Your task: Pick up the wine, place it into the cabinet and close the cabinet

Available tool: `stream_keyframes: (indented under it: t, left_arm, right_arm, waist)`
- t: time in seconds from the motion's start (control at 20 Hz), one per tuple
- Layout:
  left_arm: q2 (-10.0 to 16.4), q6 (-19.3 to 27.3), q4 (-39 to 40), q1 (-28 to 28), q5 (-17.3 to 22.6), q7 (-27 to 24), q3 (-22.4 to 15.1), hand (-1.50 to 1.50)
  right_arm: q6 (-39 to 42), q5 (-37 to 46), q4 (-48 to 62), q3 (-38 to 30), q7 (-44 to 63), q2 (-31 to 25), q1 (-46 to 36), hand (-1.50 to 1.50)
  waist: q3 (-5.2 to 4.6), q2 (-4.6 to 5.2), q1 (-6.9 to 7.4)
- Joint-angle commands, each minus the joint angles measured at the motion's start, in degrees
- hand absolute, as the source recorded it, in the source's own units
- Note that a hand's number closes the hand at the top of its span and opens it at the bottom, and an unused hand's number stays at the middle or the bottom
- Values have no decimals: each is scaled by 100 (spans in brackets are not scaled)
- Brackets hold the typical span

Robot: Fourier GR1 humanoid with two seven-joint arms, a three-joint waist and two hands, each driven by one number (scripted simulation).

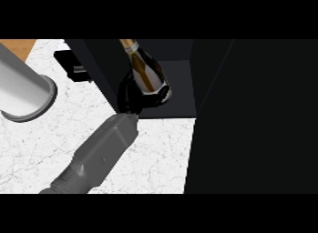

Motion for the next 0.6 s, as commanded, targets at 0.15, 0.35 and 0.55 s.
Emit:
stream_keyframes:
  t: [0.15, 0.35, 0.55]
  left_arm:
    - [1, 447, 178, -658, 310, 316, -95, 150]
    - [1, 270, 827, -1022, 399, 402, -40, 150]
    - [1, 82, 1307, -1263, 355, 651, 44, 150]
  right_arm:
    - [23, -126, 116, -178, -63, -68, -145, -150]
    - [-66, 121, -16, 282, -41, 145, 47, -150]
    - [158, -239, 453, -251, -268, -108, -270, -150]
  waist:
    - [6, -1, -34]
    - [3, 31, -153]
    - [5, 65, -160]
